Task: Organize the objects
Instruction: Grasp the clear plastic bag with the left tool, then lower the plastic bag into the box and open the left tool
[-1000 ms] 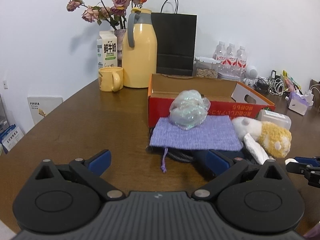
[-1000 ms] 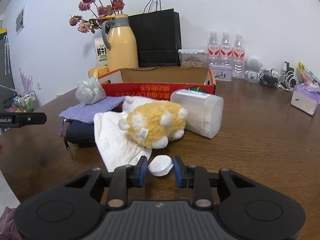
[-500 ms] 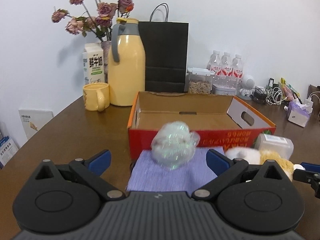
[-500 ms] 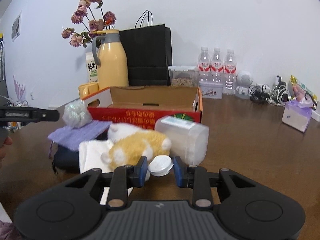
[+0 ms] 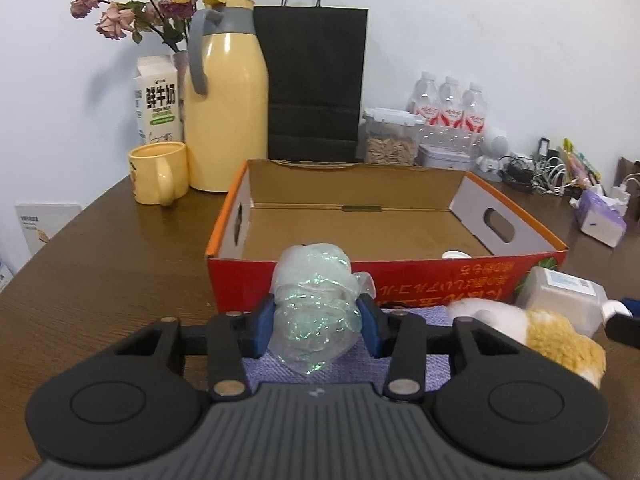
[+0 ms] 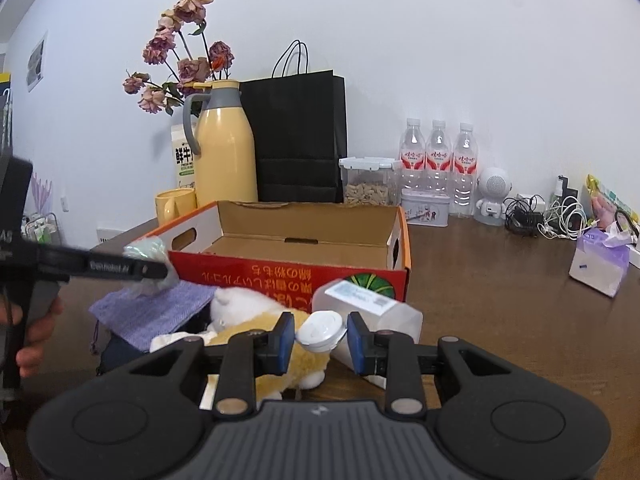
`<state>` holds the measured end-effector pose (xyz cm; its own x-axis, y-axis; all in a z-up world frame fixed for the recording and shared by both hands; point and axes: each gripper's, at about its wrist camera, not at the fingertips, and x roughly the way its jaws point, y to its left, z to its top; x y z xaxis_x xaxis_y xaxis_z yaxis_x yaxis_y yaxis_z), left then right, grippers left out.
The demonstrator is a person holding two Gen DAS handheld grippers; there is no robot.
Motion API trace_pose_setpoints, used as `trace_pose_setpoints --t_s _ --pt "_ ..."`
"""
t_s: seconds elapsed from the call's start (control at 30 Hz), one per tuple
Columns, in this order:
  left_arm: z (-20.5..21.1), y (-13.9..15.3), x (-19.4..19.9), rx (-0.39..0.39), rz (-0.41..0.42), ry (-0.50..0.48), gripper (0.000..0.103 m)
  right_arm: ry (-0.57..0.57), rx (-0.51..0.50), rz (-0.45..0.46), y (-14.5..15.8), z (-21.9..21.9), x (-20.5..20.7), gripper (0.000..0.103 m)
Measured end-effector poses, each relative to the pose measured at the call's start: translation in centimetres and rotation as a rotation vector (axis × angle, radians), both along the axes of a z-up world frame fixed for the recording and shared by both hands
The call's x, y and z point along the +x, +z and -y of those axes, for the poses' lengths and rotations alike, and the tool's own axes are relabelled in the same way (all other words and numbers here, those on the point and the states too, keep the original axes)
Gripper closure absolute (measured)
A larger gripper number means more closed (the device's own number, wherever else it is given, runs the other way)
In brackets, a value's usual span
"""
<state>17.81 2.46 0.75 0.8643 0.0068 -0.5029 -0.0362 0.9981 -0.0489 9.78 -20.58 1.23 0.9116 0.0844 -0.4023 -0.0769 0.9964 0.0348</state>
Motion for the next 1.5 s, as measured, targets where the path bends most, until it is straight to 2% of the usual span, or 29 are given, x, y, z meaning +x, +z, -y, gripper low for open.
trace_pose_setpoints --t_s 0.3,0.6,0.7,0.77,0.93,1.03,1.27,1.37,1.47,1.5 --pt "0.4 2.4 -0.9 -0.015 0.115 -0.013 0.065 0.007 0.005 0.039 1.2 0.1 2.1 0.076" --pt "2.5 4.8 3.1 -0.041 0.164 -0.015 0.065 -0.008 0.008 0.072 3.6 0.1 8.5 0.076" --pt "3.5 4.5 5.7 -0.048 0.14 0.006 0.065 -0.033 0.029 0.037 3.9 0.6 12.2 0.076" --pt "4.1 4.1 7.9 -0.051 0.105 0.042 0.065 -0.074 0.036 -0.018 3.6 0.8 15.0 0.076" --pt "4.5 1.8 12.0 -0.053 -0.036 0.11 0.065 -0.152 0.063 -0.147 1.2 1.1 19.9 0.076" --pt "4.2 0.7 12.4 -0.042 -0.083 0.103 0.065 -0.161 0.026 -0.192 -0.1 0.9 20.2 0.076" --pt "4.1 -0.3 12.2 -0.037 -0.118 0.092 0.064 -0.161 -0.002 -0.207 -0.9 0.7 19.8 0.075" --pt "3.9 -0.2 11.8 -0.047 -0.095 0.084 0.057 -0.158 0.003 -0.204 -0.9 0.7 19.7 0.074" --pt "3.9 0.1 11.2 -0.049 -0.068 0.088 0.051 -0.146 0.007 -0.201 -0.8 0.7 19.5 0.065" --pt "3.9 0.2 11.1 -0.05 -0.06 0.086 0.048 -0.144 0.005 -0.198 -0.8 0.7 19.3 0.058"
